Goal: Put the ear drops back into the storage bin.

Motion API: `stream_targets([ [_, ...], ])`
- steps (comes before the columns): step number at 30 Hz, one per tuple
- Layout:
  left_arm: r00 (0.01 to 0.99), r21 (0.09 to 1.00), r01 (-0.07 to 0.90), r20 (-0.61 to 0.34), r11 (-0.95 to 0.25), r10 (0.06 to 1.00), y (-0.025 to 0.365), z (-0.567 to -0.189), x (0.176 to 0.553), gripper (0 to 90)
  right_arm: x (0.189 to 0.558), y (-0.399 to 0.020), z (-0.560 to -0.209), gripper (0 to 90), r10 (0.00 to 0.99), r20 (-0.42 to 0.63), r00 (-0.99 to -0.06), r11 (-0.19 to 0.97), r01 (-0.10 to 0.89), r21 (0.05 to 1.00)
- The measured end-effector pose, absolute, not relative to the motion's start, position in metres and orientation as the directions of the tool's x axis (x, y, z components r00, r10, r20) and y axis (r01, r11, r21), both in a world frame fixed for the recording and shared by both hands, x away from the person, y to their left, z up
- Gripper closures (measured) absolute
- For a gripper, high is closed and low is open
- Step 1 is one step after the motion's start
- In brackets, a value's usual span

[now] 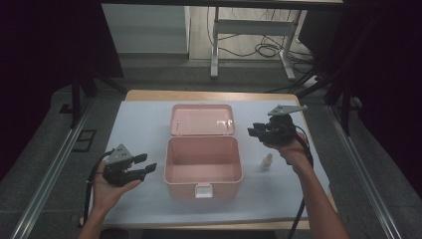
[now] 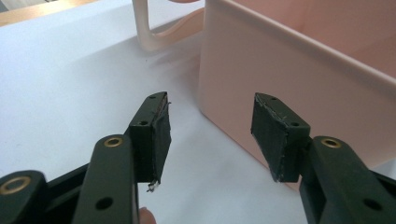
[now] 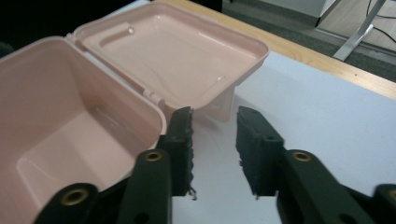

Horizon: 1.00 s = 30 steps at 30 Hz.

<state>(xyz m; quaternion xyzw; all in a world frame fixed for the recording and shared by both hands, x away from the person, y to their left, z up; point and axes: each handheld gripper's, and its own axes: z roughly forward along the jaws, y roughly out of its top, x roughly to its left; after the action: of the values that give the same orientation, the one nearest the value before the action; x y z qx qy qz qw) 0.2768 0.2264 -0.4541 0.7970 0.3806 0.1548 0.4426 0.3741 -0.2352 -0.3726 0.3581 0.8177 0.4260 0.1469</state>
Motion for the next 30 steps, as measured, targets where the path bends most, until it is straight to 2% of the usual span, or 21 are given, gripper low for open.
stream_targets([
  [3,0.662,0.821,0.475,-0.096,-0.317,0.744,0.227,-0.457,0.279,47.2,0.373,-0.236,-0.373,57.6,0.703,0.048,-0.710,0.427,0.475,0.769],
  [14,0.663,0.813,0.491,-0.115,-0.313,0.740,0.222,-0.467,0.282,47.2,0.367,-0.249,-0.388,47.7,0.705,-0.027,-0.708,0.599,0.576,0.556],
  [30,0.663,0.808,0.497,-0.119,-0.315,0.739,0.221,-0.470,0.283,47.2,0.379,-0.254,-0.435,43.9,0.731,-0.003,-0.683,0.632,0.675,0.380],
])
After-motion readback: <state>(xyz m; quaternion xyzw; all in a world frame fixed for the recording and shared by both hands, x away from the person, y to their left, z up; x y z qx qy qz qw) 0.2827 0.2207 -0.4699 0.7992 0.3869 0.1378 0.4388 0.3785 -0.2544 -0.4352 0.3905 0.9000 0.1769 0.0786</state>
